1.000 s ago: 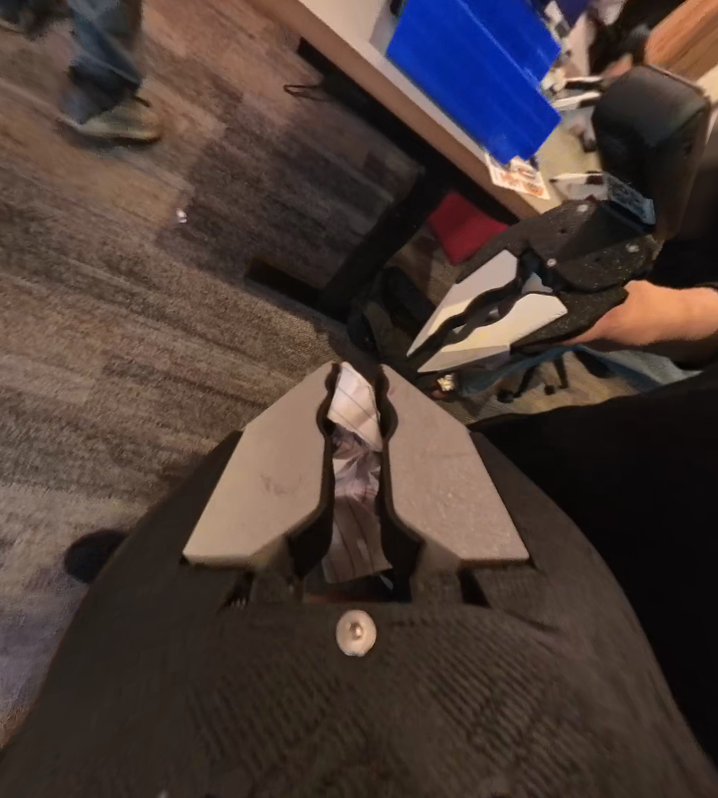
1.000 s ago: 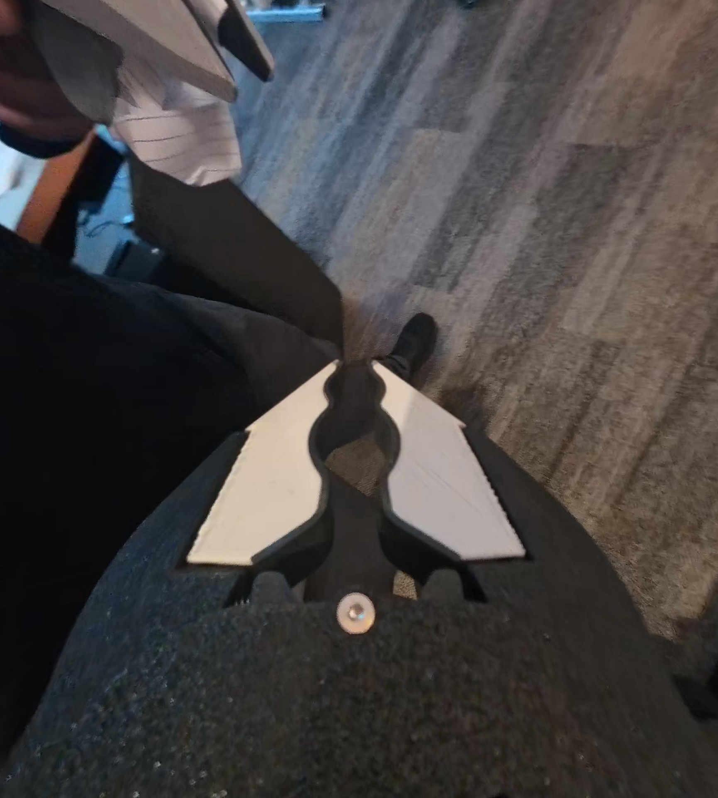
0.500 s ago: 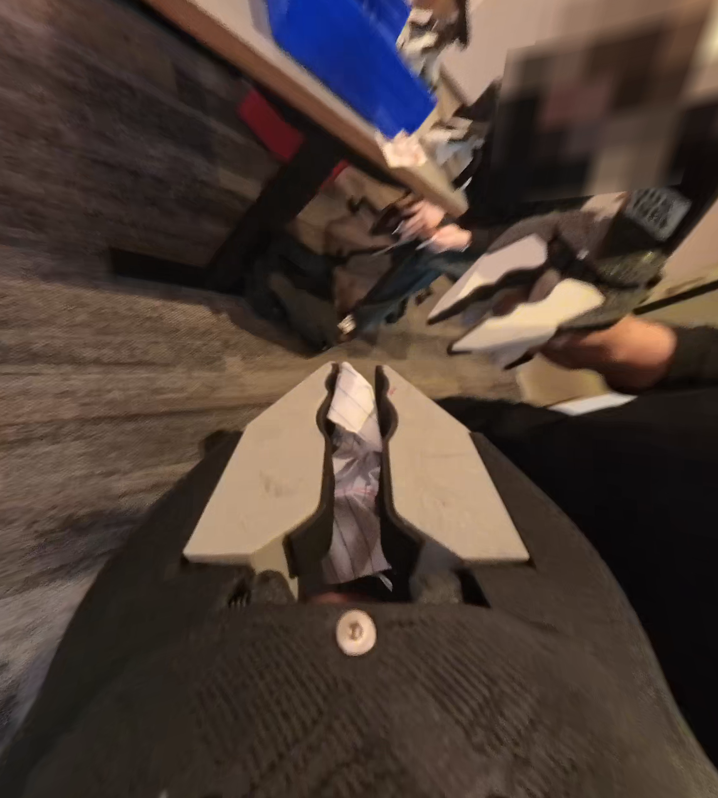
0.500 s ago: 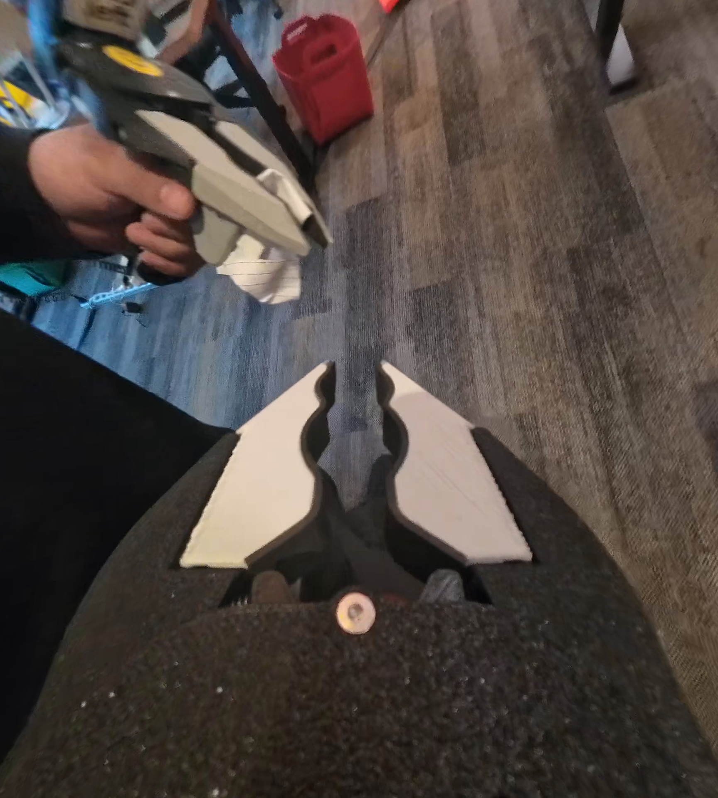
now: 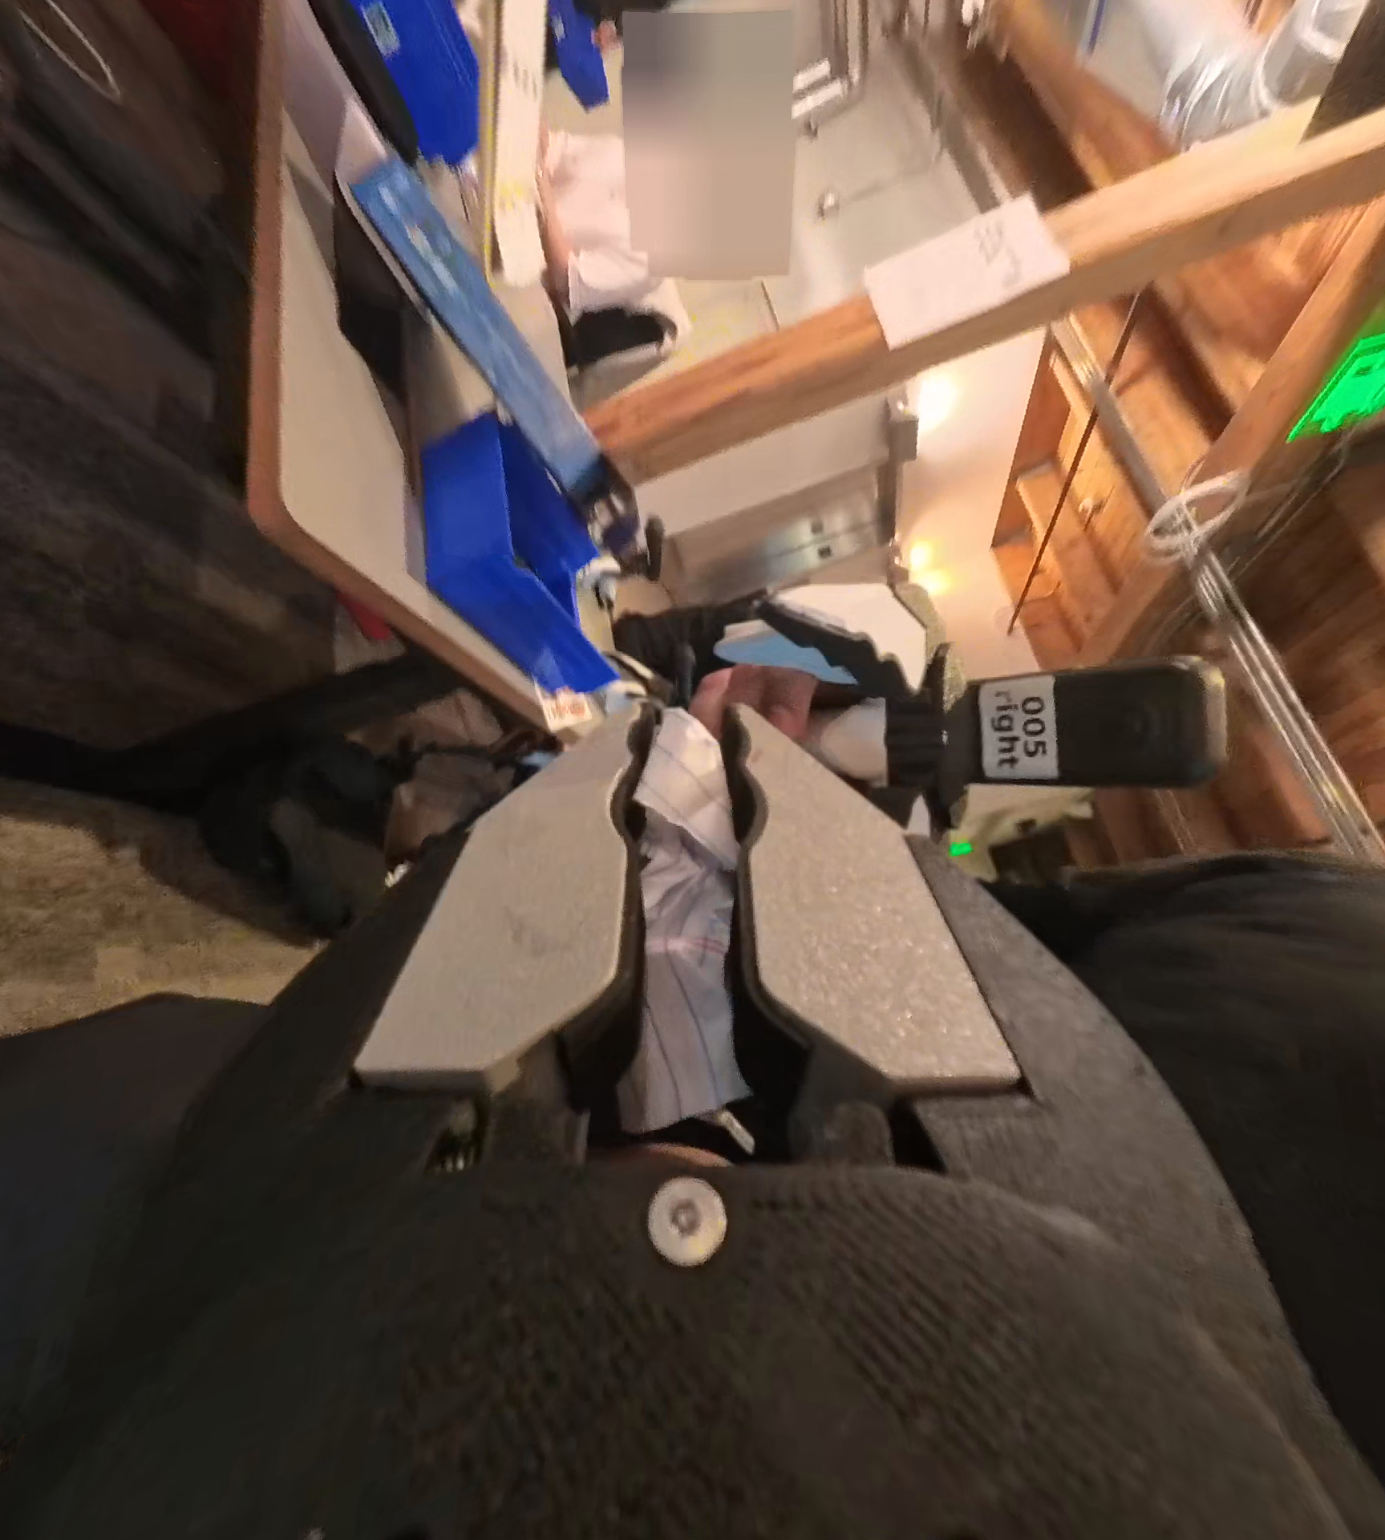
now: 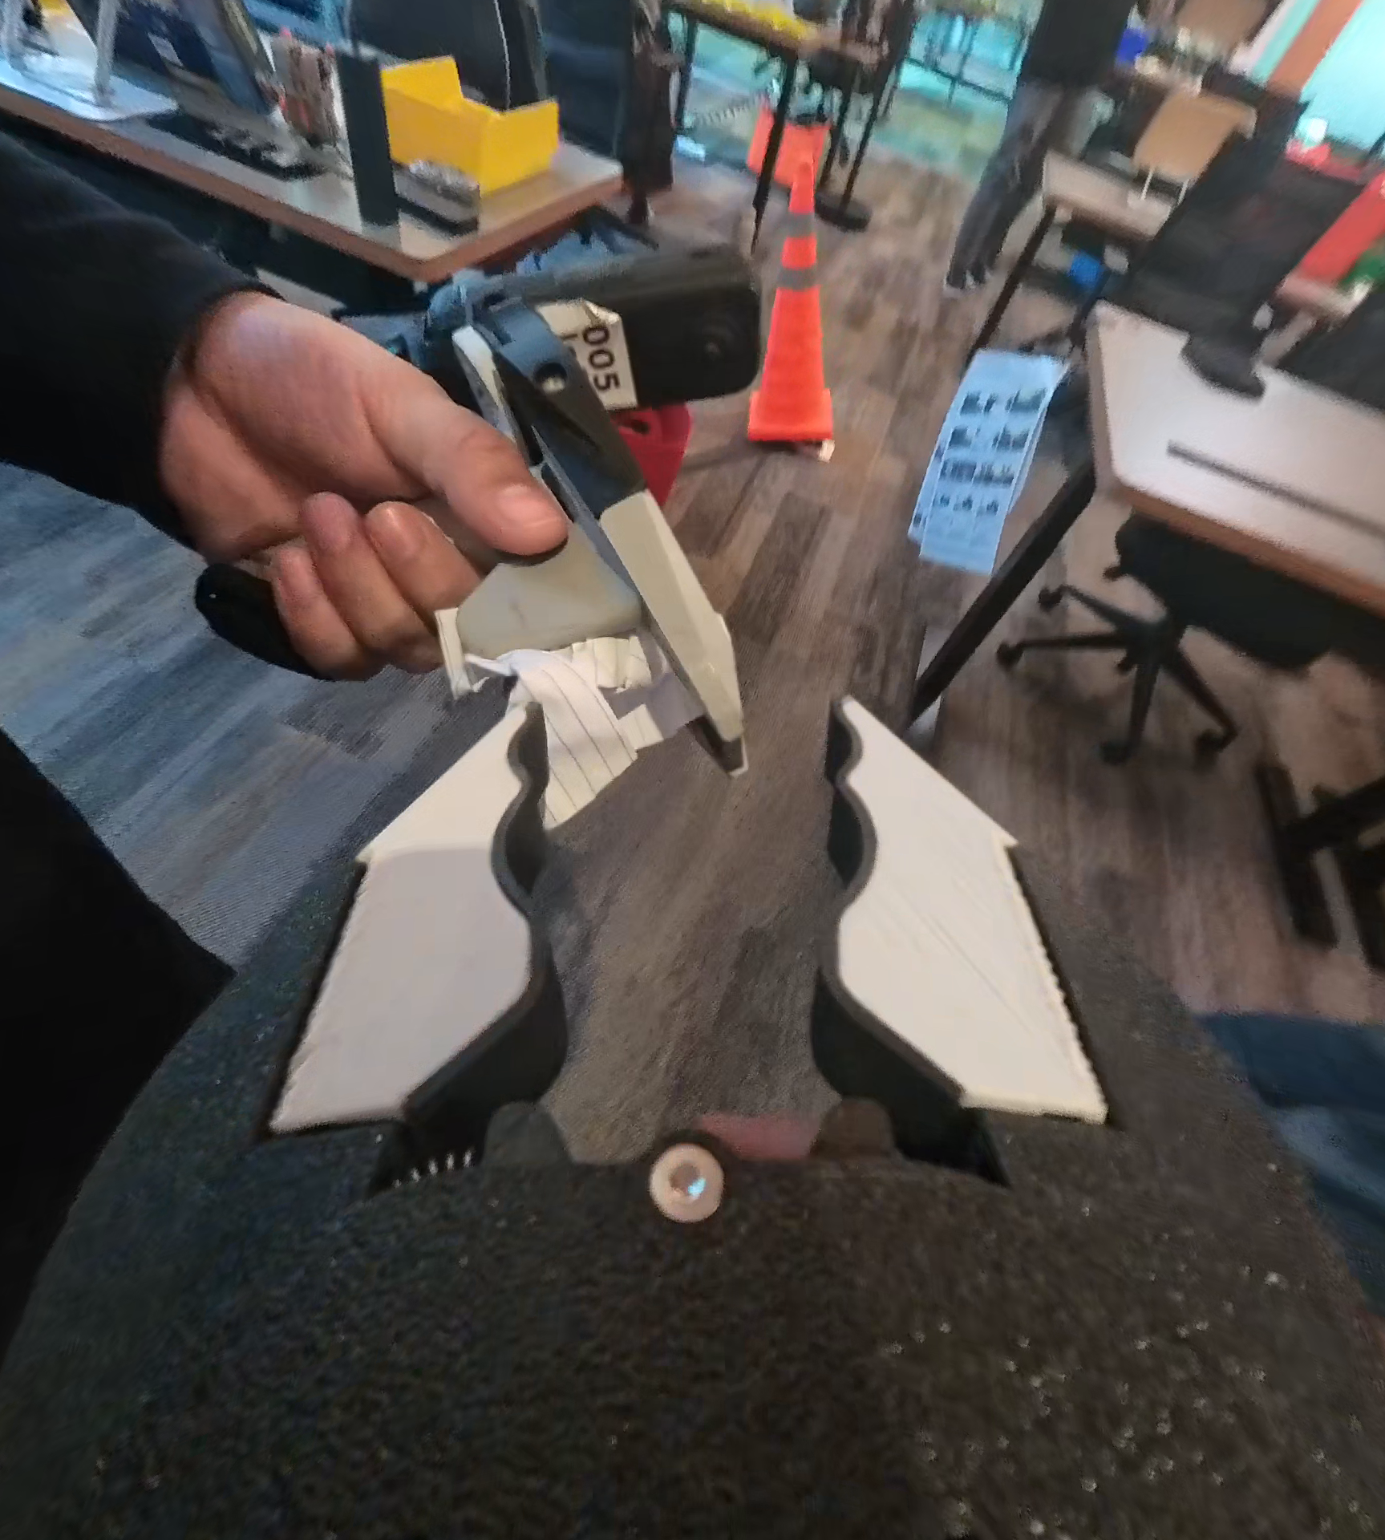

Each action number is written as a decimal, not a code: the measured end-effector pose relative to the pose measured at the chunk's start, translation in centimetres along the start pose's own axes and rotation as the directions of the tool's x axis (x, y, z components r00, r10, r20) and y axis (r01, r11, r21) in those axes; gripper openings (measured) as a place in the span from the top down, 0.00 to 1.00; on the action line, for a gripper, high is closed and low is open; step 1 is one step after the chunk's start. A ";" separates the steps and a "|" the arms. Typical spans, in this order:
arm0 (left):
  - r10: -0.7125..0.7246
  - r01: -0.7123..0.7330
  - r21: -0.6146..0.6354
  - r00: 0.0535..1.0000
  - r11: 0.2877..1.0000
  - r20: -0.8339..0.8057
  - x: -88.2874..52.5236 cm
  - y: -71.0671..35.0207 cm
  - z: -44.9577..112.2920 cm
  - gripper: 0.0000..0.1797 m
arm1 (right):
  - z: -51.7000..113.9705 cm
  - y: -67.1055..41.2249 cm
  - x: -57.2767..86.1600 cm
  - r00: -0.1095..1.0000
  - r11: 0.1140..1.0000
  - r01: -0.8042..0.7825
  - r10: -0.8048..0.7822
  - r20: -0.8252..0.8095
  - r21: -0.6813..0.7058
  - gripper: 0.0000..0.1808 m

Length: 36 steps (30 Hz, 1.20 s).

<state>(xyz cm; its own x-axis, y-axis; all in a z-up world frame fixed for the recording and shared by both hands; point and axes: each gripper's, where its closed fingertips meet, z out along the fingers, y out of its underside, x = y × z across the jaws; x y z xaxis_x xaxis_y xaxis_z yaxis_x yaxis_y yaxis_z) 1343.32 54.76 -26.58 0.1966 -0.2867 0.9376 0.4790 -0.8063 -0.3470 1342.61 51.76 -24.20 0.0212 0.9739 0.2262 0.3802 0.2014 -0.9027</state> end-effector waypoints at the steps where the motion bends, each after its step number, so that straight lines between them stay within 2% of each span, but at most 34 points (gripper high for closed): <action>1: 0.002 -0.003 0.021 1.000 1.000 0.018 -0.5 -1.9 0.2 0.92 | 0.8 -0.5 1.7 1.000 1.000 0.019 -0.019 0.012 0.020 0.63; 4: -0.012 0.011 0.031 0.999 0.999 0.038 -1.4 -6.3 1.4 0.92 | 2.5 -0.9 6.2 0.997 1.000 0.017 -0.019 0.068 0.025 0.63; 11: -0.055 0.053 -0.080 0.998 0.995 -0.023 -3.4 -10.7 4.3 0.92 | 4.9 -0.2 11.6 0.978 0.999 0.034 -0.038 0.207 0.027 0.62; 14: -0.049 0.036 -0.110 0.992 0.993 -0.115 -3.9 -12.8 4.3 0.92 | 6.1 0.1 13.3 0.976 0.998 -0.048 0.041 0.214 0.029 0.59; 16: -0.063 0.046 -0.092 0.978 0.995 -0.199 -4.0 -15.0 4.0 0.93 | 7.1 -0.1 14.1 0.960 0.989 -0.142 0.127 0.248 0.043 0.51; 18: -0.066 0.041 -0.090 0.953 0.995 -0.296 -3.8 -17.1 3.5 0.93 | 9.0 -0.2 15.1 0.954 0.983 -0.184 0.172 0.244 0.027 0.51; 21: -0.037 -0.024 -0.167 0.935 0.986 -0.353 -4.6 -19.0 2.7 0.93 | 13.0 -1.1 17.3 0.976 0.989 -0.143 0.137 0.170 0.024 0.59; 23: -0.033 -0.038 -0.176 0.922 0.984 -0.386 -5.5 -21.7 1.4 0.94 | 16.0 -2.2 18.6 0.983 0.993 -0.115 0.112 0.143 0.009 0.63; 27: -0.051 -0.047 -0.222 0.908 0.974 -0.415 -6.9 -28.0 -2.4 0.93 | 22.3 -4.6 22.6 0.990 0.992 -0.123 0.125 0.063 -0.029 0.67; 29: 0.004 -0.117 -0.254 0.914 0.960 -0.407 -7.8 -30.9 -4.3 0.89 | 25.1 -6.3 24.5 0.991 0.993 -0.122 0.122 0.045 -0.012 0.71; 30: 0.033 -0.150 -0.274 0.920 0.950 -0.391 -8.6 -32.3 -5.0 0.84 | 26.2 -7.0 25.4 0.994 0.994 -0.108 0.108 0.027 -0.001 0.76; 31: 0.054 -0.170 -0.278 0.923 0.945 -0.381 -9.4 -34.0 -5.6 0.83 | 27.7 -7.4 26.7 0.995 0.995 -0.103 0.103 0.014 0.002 0.80; 36: 0.113 -0.209 -0.233 0.923 0.950 -0.367 -13.2 -43.5 -7.8 0.84 | 34.9 -8.6 33.6 0.997 0.997 -0.078 0.078 0.011 0.007 0.81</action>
<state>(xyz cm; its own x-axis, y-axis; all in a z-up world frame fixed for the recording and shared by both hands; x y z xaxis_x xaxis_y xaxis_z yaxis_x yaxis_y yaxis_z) 1313.22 89.63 -23.74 -0.0787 -0.5455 0.8344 0.2145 -0.8267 -0.5202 1307.76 86.41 -21.67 0.0407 0.9876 0.1515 0.3707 0.1259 -0.9202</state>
